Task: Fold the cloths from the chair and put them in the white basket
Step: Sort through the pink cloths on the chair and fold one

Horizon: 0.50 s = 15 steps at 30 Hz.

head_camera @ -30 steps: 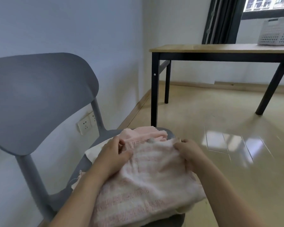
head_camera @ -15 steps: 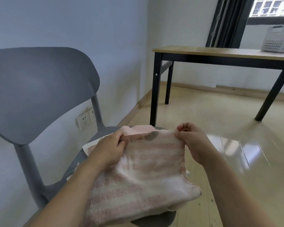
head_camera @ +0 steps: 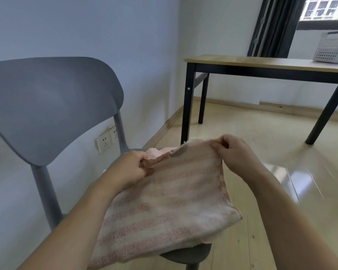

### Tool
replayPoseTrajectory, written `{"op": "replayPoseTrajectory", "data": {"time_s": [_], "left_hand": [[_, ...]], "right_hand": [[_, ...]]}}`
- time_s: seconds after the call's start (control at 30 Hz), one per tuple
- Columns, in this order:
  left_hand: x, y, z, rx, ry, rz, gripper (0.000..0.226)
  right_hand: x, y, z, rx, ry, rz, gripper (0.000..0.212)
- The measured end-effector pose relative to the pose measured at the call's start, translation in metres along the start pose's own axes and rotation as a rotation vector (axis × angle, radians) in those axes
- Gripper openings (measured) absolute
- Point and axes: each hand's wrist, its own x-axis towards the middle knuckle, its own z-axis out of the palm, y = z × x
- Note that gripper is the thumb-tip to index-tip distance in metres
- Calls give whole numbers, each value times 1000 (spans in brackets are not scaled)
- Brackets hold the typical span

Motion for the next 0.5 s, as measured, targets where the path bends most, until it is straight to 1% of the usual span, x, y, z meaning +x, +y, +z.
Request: {"op": "replayPoseTrajectory", "data": {"time_s": [0.03,0.1,0.13,0.23,0.3,0.33,0.37,0.43,0.5], "left_hand": [[-1,1,-3,8,21,-4,29],[-3,4,-11,50,44,-9,13],[-5,6,-15,63,48,-9,11],[-8,17,-21,-29,56,11,33],[-8,29,-17,68,143,65,44],[-7,34,-13,113,170,89,45],[-7,37,-6,108,169,105,45],[-8,35,11,20,86,87,46],[-11,25,33,38,26,51,48]], "right_hand": [[-2,-5,-3,15,6,-20,17],[-6,-16,-9,50,20,-85,12],[-9,-20,-13,69,26,-126,10],[-14,-32,-23,88,39,-207,14],[-17,-36,-26,90,46,-228,14],[-17,-37,-25,86,58,-232,13],[-18,-36,-24,78,74,-229,12],[-20,-29,-18,64,111,-206,9],[-22,-11,-6,56,145,-148,8]]}}
